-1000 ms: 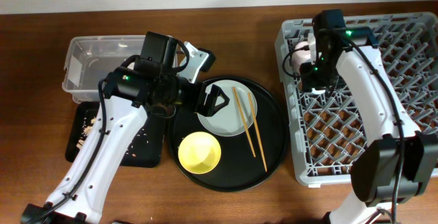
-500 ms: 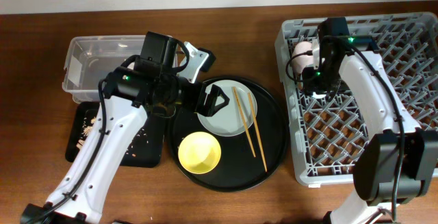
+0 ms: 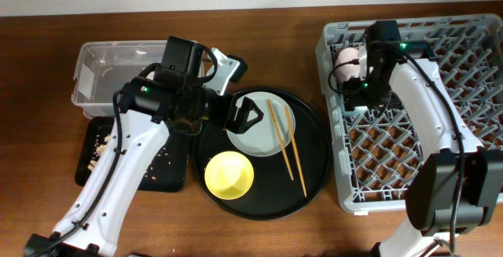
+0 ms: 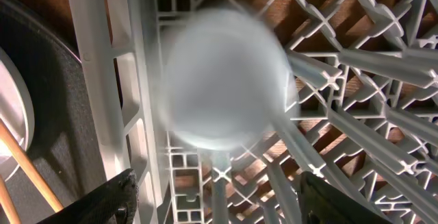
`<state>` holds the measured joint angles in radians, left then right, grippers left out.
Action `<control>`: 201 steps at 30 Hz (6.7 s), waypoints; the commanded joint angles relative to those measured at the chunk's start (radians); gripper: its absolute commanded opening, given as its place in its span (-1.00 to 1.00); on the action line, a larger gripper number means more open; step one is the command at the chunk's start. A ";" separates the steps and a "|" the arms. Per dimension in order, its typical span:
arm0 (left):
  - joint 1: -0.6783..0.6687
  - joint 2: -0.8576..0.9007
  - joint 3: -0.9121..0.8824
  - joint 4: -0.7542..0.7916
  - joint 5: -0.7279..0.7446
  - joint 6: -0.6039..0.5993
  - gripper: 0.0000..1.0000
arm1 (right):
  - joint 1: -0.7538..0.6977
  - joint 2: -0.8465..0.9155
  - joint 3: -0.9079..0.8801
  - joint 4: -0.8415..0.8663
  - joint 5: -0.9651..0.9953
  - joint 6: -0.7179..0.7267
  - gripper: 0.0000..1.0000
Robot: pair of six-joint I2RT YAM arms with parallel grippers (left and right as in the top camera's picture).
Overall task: Sort waste into correct bins and load items into the dishwasher rack
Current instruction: 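Lower the blue cup into the rack beside the pink cup and release, then move the right gripper down to the chopsticks on the white plate, then grasp one orange chopstick with the right gripper and lift it toward the rack, then insert the chopstick upright into the rack and open the right gripper, then move the right gripper back to the remaining chopstick and grasp it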
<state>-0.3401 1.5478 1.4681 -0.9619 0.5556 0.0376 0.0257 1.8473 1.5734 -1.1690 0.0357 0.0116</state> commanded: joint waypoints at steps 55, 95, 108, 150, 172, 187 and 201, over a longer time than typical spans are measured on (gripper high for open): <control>0.531 -0.106 0.058 -0.091 -0.093 0.009 0.98 | 0.538 -0.074 -0.231 0.078 -0.203 0.155 -0.34; 0.531 -0.106 0.058 -0.091 -0.093 0.009 0.98 | 0.537 -0.074 -0.491 0.365 -0.155 0.181 -0.90; 0.531 -0.106 0.058 -0.091 -0.093 0.009 0.98 | 0.526 -0.081 -0.095 0.025 -0.185 0.093 -0.92; 0.531 -0.106 0.058 -0.091 -0.093 0.009 0.98 | -0.133 -0.074 -0.050 -0.046 0.178 -0.127 -0.47; 0.531 -0.106 0.058 -0.091 -0.093 0.009 0.98 | -0.094 -0.074 -0.052 -0.292 -0.578 -0.040 -0.24; 0.531 -0.106 0.058 -0.091 -0.093 0.009 0.98 | 0.267 -0.074 -0.248 -0.069 -0.475 0.137 -0.84; 0.531 -0.106 0.058 -0.091 -0.093 0.009 0.98 | 0.472 -0.074 -0.275 0.081 -0.149 0.215 -0.24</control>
<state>0.1860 1.4525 1.5112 -1.0523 0.4625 0.0380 0.4763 1.7794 1.3098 -1.1007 -0.1787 0.2111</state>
